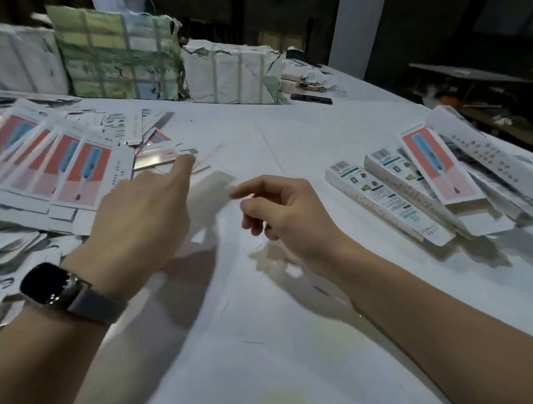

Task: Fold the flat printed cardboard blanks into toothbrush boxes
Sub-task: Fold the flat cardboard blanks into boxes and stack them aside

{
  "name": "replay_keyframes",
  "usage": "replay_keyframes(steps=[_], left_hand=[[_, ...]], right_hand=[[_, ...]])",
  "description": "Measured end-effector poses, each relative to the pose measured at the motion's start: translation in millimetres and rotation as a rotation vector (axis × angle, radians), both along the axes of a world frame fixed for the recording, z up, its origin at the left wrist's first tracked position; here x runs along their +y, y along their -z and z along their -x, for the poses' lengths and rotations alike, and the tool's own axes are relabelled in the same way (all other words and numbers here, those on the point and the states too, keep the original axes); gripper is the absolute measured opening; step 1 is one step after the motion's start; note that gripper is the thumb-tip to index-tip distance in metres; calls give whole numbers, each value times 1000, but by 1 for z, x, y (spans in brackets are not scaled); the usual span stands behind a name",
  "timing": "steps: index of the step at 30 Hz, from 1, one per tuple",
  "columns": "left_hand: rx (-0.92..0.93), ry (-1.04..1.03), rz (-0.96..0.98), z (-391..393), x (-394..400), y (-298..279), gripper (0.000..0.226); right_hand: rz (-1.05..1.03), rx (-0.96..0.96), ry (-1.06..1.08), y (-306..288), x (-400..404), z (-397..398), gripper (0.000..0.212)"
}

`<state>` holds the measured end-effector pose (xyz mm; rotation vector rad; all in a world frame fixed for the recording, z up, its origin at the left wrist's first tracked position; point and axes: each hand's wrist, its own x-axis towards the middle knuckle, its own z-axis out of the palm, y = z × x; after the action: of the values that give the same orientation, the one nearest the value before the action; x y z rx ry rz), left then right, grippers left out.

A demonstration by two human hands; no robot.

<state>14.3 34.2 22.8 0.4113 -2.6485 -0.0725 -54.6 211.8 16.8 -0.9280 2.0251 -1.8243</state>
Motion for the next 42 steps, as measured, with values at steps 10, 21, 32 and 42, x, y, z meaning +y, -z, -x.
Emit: replay_keyframes(steps=[10, 21, 32, 42], left_hand=[[252, 609, -1312, -1, 32, -11, 58], [17, 648, -1919, -7, 45, -10, 32], [-22, 722, -1920, -2, 43, 3, 40], [36, 618, -1440, 12, 81, -17, 30]], right_hand=[[147, 166, 221, -14, 8, 21, 38], [-59, 251, 104, -9, 11, 23, 51], [-252, 358, 86, -13, 18, 34, 66], [-243, 253, 224, -36, 30, 47, 38]])
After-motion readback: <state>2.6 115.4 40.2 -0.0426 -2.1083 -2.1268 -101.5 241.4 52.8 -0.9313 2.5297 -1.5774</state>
